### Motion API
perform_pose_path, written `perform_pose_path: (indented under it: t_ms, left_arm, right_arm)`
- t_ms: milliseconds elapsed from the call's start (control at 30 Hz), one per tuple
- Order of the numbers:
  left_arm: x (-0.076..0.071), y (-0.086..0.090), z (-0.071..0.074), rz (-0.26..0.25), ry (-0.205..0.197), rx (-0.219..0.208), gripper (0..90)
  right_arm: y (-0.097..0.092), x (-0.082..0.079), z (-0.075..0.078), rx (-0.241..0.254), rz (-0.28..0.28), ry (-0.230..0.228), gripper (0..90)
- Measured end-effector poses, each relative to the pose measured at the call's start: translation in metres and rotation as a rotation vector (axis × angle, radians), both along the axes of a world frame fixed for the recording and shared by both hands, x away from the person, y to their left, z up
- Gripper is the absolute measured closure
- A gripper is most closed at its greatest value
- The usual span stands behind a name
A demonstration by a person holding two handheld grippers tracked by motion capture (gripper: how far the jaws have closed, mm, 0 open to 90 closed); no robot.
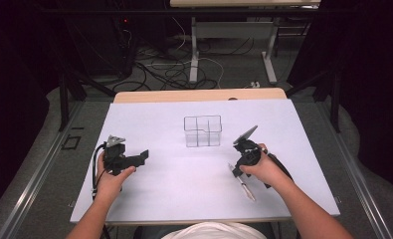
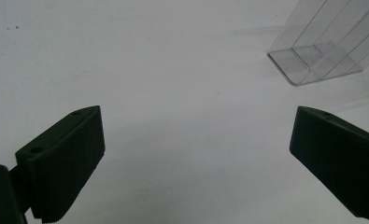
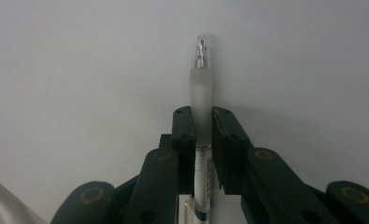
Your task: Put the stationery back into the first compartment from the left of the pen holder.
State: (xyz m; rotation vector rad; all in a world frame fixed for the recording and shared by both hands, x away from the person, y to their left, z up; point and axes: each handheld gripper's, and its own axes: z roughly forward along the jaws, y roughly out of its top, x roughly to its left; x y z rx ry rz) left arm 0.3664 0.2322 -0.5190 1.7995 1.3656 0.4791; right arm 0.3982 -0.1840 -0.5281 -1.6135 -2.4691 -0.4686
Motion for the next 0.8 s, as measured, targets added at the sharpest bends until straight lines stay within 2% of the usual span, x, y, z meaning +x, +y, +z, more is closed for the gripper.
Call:
perform_pose_path:
  t_ms: [300, 333, 467, 533, 567, 600, 633, 667, 700, 733, 767, 800]
  left_arm:
    - [0.000, 0.000, 0.000, 0.002, 0.001, 0.000, 3.2]
    - [0.000, 0.000, 0.000, 0.002, 0.002, 0.000, 3.2]
    - [0.000, 0.000, 0.000, 0.001, 0.003, 0.001, 3.2]
    - [0.000, 0.000, 0.000, 0.001, 0.003, 0.001, 3.2]
    - [0.000, 0.000, 0.000, 0.000, 0.004, 0.002, 3.2]
    - [0.000, 0.000, 0.000, 0.001, 0.004, 0.001, 3.2]
    - [0.000, 0.000, 0.000, 0.000, 0.004, 0.002, 3.2]
    - [0.000, 0.000, 0.000, -0.002, 0.008, 0.003, 3.2]
    - [0.000, 0.000, 0.000, -0.004, 0.012, 0.005, 3.2]
    - [0.000, 0.000, 0.000, -0.004, 0.011, 0.005, 3.2]
    - [0.000, 0.000, 0.000, -0.009, 0.012, 0.009, 3.2]
    - [0.000, 0.000, 0.000, -0.005, 0.005, 0.006, 3.2]
  right_arm:
    - [-0.007, 0.003, 0.010, 0.072, -0.011, -0.048, 79.9]
    - [-0.007, 0.002, 0.012, 0.087, -0.033, -0.047, 79.9]
    - [-0.010, 0.003, 0.014, 0.145, -0.042, -0.105, 79.9]
    - [-0.010, 0.002, 0.014, 0.189, -0.077, -0.142, 79.9]
    - [-0.010, 0.003, 0.015, 0.192, -0.072, -0.157, 79.9]
    - [-0.010, 0.002, 0.018, 0.178, -0.072, -0.150, 79.9]
    - [-0.010, 0.001, 0.018, 0.197, -0.088, -0.165, 79.9]
    - [-0.011, 0.002, 0.019, 0.200, -0.069, -0.199, 79.9]
    - [-0.010, 0.001, 0.021, 0.194, -0.086, -0.199, 79.9]
    - [-0.011, 0.001, 0.022, 0.200, -0.074, -0.224, 79.9]
    - [-0.011, 0.000, 0.021, 0.238, -0.087, -0.268, 79.9]
    - [-0.011, -0.001, 0.023, 0.233, -0.095, -0.267, 79.9]
